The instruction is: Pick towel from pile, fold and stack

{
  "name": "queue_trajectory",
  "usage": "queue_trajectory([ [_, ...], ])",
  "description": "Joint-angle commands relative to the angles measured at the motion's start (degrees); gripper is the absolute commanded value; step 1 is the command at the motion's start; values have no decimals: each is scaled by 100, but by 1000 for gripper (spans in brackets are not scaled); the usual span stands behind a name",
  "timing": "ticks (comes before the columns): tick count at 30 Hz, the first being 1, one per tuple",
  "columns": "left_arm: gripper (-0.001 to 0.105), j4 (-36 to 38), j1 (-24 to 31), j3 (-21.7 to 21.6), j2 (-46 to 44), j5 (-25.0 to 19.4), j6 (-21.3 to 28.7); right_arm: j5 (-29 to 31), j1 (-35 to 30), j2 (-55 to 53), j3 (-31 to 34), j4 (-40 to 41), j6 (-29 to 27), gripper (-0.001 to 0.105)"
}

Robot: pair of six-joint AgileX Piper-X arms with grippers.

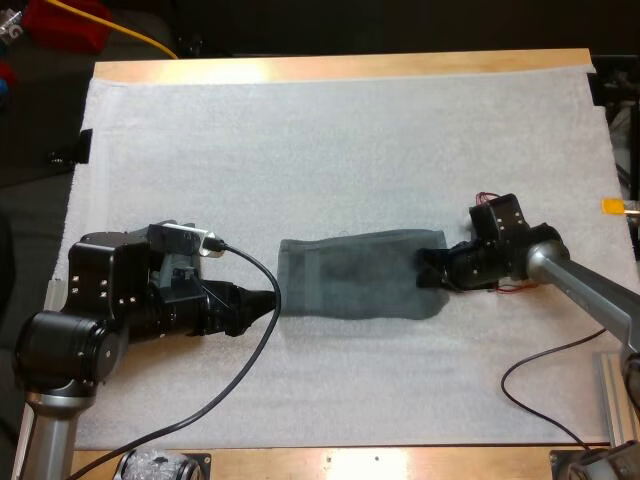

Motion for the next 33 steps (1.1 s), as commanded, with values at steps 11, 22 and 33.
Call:
queue_trajectory([
  [11,69,33,-23,-49,-10,74,-43,1710,-8,-75,-759,1803,-1254,2],
  [22,69,33,-23,-49,-10,74,-43,2724,6,-82,-1497,2989,-1596,2],
  [33,69,33,-23,-49,-10,74,-43,1456,809,-286,-1618,2588,-982,2],
])
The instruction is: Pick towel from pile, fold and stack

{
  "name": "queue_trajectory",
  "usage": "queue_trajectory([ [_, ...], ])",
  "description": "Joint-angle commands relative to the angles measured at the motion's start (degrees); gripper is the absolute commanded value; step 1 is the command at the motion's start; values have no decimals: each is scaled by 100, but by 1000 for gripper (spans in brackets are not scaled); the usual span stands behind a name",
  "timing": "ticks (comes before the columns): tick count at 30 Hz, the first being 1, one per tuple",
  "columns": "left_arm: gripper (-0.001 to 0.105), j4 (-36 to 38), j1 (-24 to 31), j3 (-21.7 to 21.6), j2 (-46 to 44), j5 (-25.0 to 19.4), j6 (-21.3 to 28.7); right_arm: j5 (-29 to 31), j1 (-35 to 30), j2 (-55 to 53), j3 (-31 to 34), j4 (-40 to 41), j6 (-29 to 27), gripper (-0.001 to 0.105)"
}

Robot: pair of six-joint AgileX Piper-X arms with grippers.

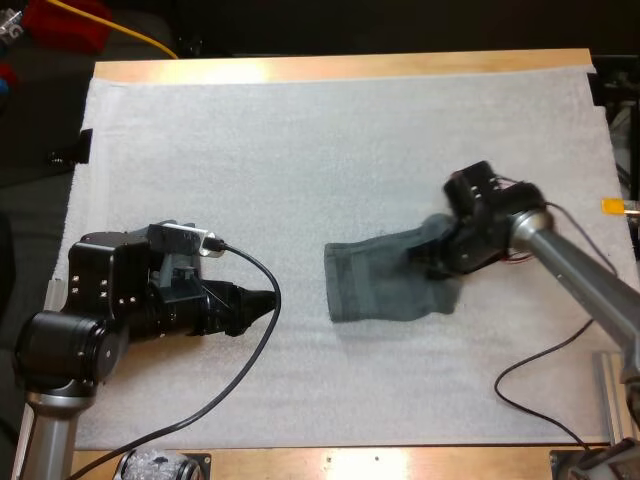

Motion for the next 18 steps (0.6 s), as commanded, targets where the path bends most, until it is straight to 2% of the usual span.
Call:
queue_trajectory([
  [1,69,33,-23,-49,-10,74,-43,-123,99,-49,-38,-119,123,2],
  [8,69,33,-23,-49,-10,259,-43,-191,629,-43,-21,-981,953,2],
  [13,69,33,-23,-49,-10,285,-43,-243,783,123,-22,-1149,1240,2],
  [18,69,33,-23,-49,-10,285,-43,-403,808,383,-22,-1149,1287,2],
])
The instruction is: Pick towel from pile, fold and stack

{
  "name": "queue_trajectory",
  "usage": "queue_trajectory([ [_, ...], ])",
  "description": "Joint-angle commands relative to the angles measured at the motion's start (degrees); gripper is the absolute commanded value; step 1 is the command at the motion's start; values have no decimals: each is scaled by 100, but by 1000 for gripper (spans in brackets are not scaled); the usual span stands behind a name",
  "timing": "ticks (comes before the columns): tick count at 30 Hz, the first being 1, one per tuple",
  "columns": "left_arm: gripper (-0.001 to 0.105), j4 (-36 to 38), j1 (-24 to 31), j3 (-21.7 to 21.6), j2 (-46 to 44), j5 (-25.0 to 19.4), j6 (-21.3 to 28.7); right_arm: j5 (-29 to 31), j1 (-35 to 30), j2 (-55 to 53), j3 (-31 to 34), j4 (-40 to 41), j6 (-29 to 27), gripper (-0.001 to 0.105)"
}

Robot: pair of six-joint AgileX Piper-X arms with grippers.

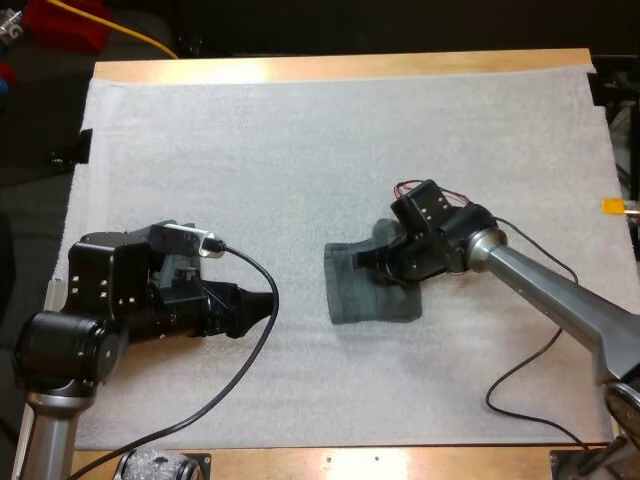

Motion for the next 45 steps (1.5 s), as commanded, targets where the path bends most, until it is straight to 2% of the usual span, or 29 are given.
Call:
queue_trajectory([
  [1,69,33,-23,-49,-10,47,-43,-78,2,9,-22,25,22,2],
  [12,69,21,-23,-49,-10,47,-43,-458,124,194,-22,-274,322,2],
  [21,69,21,-23,-49,-10,47,-43,-488,249,465,-22,-427,637,4],
  [25,69,21,-23,-49,-10,47,-43,-488,248,464,-22,-510,649,18],
  [28,69,21,-23,-49,-10,47,-43,-513,248,464,-22,-545,657,35],
  [30,69,21,-23,-49,-10,47,-43,-647,248,464,-22,-599,666,47],
  [32,69,21,-23,-49,-10,47,-43,-1005,248,464,-22,-754,666,56],
  [36,69,21,-23,-49,-10,47,-43,-1595,248,449,-22,-1061,666,58],
  [43,69,21,-23,-49,-10,47,-33,-1719,248,303,-22,-1124,628,58],
  [45,69,21,-23,-49,-10,47,-33,-1969,248,294,-22,-1160,628,58],
])
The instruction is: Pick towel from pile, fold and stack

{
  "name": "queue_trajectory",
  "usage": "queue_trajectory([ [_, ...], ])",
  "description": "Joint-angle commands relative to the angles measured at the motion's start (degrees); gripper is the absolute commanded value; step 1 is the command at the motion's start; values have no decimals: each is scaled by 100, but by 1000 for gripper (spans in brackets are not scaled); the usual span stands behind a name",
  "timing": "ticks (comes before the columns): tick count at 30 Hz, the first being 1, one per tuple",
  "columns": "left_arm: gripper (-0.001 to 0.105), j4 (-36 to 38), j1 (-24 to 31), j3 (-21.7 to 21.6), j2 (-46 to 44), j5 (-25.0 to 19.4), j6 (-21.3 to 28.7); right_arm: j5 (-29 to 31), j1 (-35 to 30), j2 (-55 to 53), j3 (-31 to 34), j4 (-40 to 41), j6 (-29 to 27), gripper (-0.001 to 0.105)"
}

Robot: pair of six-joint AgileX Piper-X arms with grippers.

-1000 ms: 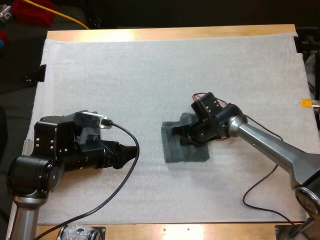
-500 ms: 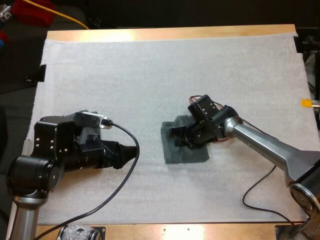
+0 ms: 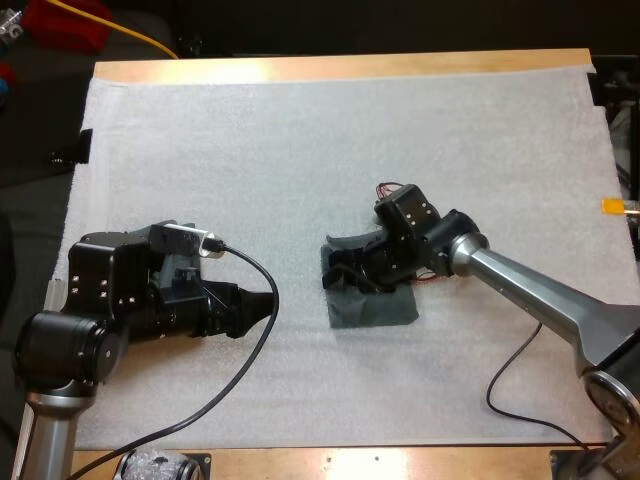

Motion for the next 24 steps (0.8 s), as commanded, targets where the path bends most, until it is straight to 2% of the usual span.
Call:
queue_trajectory([
  [1,69,21,-23,-49,-10,47,-19,-284,18,-57,-22,-24,-16,58],
  [5,69,21,-23,-49,-10,47,58,-657,45,-89,-22,-29,-54,58],
  [13,69,21,-23,-49,-10,47,57,-678,170,-135,-22,424,-52,58],
  [18,69,21,-23,-49,-10,47,57,-262,311,-135,-22,509,-110,58],
  [24,69,21,-23,-49,-10,47,57,-84,452,-44,-22,478,-56,58],
])
